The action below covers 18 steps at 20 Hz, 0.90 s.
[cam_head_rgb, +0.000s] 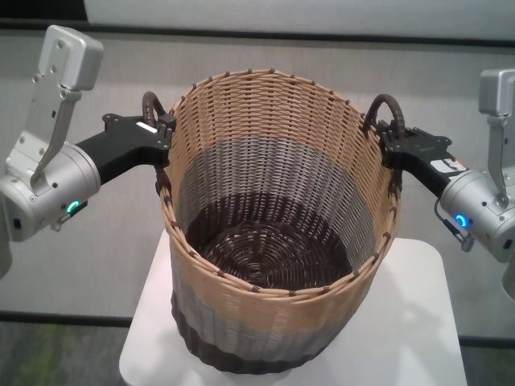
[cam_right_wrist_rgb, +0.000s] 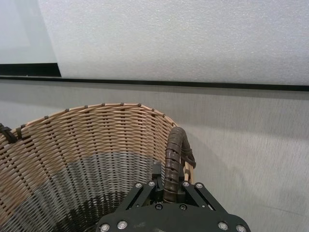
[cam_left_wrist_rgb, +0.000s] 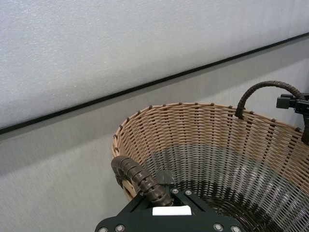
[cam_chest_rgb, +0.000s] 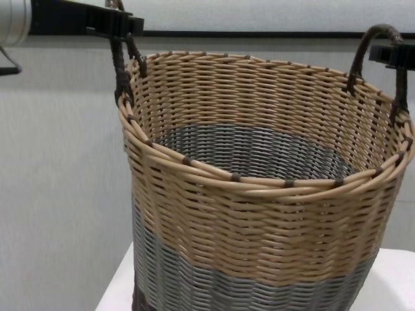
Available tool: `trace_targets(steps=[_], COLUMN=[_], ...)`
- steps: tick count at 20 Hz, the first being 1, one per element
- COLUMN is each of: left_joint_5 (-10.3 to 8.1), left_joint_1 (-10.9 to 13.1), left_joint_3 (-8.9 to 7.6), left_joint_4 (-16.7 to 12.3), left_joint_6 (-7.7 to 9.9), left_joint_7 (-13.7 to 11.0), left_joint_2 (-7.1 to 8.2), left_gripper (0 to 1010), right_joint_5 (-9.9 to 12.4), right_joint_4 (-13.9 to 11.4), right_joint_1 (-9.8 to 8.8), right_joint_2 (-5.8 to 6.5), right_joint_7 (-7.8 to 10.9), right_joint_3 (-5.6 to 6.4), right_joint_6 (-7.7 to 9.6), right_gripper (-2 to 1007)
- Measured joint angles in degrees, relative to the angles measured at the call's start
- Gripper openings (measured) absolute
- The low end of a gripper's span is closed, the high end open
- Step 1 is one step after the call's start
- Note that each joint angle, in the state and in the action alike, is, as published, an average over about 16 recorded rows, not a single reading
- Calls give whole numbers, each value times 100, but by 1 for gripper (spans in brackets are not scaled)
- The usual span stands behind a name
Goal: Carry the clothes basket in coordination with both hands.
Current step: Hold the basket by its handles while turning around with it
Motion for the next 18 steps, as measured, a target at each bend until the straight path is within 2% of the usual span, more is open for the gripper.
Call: trace_targets(steps=[18], left_joint_5=[4], left_joint_1=[2], left_joint_3=[4], left_joint_4=[8], left_joint_6=[10], left_joint_7=[13], left_joint_2=[7], left_gripper=[1], right_joint_5=[3], right_joint_4=[10], right_joint_1=[5], right_joint_2=[19], right_joint_7=[10], right_joint_3=[-25], right_joint_6=[-2], right_gripper=[146])
